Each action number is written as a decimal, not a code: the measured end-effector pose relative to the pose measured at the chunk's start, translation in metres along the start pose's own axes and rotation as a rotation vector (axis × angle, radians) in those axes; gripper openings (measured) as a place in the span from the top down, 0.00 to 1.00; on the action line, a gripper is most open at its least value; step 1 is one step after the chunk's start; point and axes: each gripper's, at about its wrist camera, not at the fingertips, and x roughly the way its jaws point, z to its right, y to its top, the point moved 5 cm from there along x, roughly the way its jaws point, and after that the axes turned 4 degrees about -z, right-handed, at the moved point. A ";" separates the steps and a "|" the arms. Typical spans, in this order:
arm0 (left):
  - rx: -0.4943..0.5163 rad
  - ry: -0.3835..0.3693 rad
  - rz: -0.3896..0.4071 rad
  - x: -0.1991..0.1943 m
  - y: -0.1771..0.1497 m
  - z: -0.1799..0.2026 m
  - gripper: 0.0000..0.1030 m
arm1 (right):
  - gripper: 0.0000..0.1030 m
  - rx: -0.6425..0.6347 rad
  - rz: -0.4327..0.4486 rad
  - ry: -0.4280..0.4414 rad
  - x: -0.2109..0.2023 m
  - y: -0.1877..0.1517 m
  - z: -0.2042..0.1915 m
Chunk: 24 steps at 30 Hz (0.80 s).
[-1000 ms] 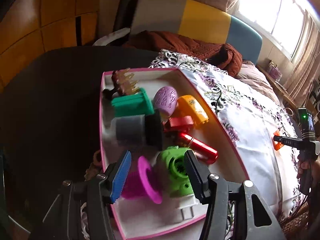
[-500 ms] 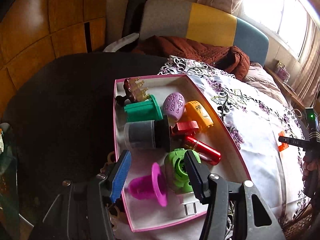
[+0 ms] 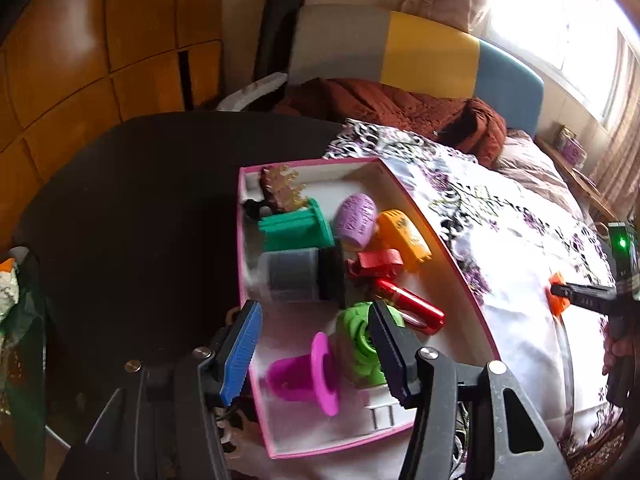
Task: Organize rigid objects
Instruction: 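Carry the orange cube stack over the tray with the right tool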
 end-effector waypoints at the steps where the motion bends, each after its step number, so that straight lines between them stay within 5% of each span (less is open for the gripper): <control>1: -0.005 0.013 0.009 -0.003 0.001 -0.003 0.46 | 0.73 -0.002 -0.002 -0.006 0.000 0.000 -0.001; 7: -0.004 0.068 0.064 -0.017 0.007 -0.012 0.41 | 0.73 -0.019 0.030 0.028 -0.015 0.001 -0.027; 24: -0.056 0.100 0.057 -0.018 0.003 -0.036 0.40 | 0.73 -0.236 0.154 0.235 -0.065 -0.003 -0.186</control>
